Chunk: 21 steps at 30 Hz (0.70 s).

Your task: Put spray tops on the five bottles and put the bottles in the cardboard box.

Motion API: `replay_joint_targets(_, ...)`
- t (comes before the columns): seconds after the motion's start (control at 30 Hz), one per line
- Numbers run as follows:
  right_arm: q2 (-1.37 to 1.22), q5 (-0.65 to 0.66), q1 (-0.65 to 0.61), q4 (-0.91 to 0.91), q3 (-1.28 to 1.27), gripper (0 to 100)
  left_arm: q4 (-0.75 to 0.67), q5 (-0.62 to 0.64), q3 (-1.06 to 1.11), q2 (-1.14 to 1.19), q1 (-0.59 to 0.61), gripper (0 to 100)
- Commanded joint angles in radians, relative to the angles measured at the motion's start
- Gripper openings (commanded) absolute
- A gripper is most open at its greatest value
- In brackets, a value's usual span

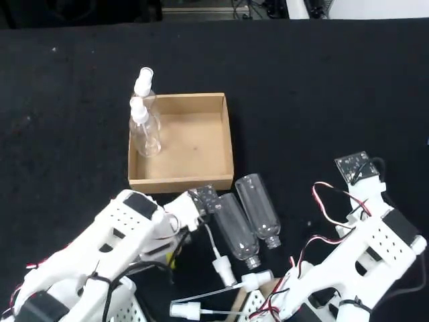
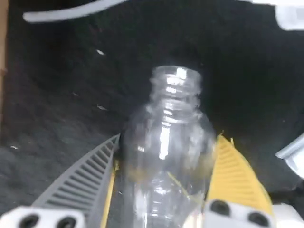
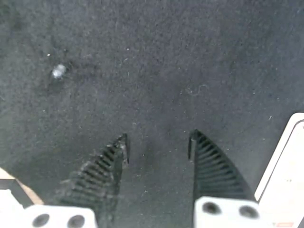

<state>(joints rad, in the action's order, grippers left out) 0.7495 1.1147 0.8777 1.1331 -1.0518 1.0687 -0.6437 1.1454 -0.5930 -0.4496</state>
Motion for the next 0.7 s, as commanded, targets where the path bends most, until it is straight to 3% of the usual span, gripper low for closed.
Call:
replay_joint_targets(0.0,0.033,0.002,0.018,-0.018,0.005,19.0,-0.015,-0.043,-0.004,-0.025,0.028,25)
replay_joint_targets(0.37,0.033,0.002,0.018,-0.018,0.005,19.0,-0.005,-0.041,-0.005,-0.037,0.028,24)
replay_joint_targets(0.57,0.039,0.002,0.018,-0.018,0.013,19.0,0.118,-0.04,-0.093,-0.037,0.03,3)
replay_joint_targets(0.67,0.039,0.005,0.017,0.049,0.051,19.0,0.203,-0.04,-0.165,-0.037,0.041,5)
